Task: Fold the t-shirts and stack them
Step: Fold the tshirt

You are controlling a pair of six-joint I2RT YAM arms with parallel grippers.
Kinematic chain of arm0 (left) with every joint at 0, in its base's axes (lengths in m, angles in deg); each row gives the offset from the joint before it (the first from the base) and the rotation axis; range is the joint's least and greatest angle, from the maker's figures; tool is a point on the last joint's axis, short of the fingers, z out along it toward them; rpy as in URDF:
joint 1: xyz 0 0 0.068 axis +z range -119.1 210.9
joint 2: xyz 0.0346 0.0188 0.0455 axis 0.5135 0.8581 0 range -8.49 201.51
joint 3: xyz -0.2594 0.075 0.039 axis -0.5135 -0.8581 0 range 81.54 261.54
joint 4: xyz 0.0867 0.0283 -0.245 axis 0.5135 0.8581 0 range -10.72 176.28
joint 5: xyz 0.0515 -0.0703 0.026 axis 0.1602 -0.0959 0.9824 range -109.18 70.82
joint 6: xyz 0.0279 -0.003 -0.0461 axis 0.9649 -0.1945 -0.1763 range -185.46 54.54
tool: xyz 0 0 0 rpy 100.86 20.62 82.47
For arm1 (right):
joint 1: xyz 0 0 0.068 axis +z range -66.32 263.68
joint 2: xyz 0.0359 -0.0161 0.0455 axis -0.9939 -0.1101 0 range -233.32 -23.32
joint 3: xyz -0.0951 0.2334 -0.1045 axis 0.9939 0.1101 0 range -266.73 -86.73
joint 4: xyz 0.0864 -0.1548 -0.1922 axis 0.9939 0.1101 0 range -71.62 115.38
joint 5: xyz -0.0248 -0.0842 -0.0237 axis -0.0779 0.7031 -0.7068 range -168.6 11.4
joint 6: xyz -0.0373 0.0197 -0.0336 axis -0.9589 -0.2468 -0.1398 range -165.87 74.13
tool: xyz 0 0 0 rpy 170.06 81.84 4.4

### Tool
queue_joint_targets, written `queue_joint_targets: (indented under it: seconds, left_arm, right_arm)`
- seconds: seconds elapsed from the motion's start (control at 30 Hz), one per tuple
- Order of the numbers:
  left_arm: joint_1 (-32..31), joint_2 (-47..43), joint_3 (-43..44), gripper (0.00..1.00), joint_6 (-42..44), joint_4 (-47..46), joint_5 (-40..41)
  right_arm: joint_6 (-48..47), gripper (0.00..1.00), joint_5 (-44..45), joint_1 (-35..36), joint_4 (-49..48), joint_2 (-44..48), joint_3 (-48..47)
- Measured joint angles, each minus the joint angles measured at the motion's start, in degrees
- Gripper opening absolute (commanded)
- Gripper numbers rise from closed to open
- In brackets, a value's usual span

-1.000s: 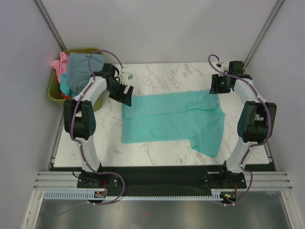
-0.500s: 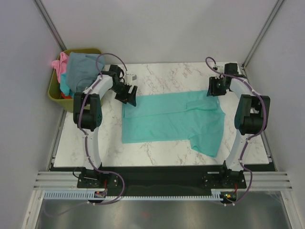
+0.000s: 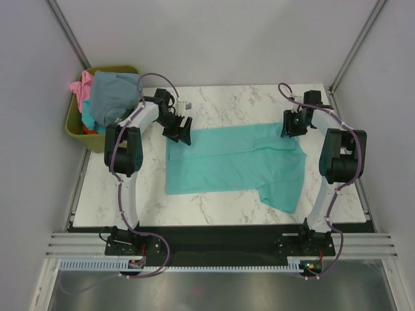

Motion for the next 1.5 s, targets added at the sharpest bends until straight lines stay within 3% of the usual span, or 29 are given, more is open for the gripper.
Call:
queue_joint_targets:
  seconds: [0.33,0.7,0.97,1.13,1.5]
  left_arm:
    - [-0.39,1.4,0.63,0.86,-1.49,0.04,-0.57]
    - [-0.44,3.02,2.97,0.86,-2.93,0.44,-1.84]
    - [-0.92,3.15,3.3,0.86,-3.1,0.42,-1.68]
    - [-1.25,3.15,3.3,0.86,-3.1,0.42,-1.53]
    - [-1.55,2.82,2.54,0.87,-3.1,-0.24,-1.57]
  right_arm:
    - [-0.02,0.45,-0.5,0.2,2.67,1.44,1.05]
    - [0.02,0.43,-4.98,1.53,9.51,15.47,13.44]
    - [0.0,0.43,-6.23,1.6,11.82,20.48,13.49]
    - [0.02,0.42,-6.25,1.6,10.73,16.76,8.39]
    - [0.0,0.42,-4.83,1.6,7.08,-4.0,-7.56]
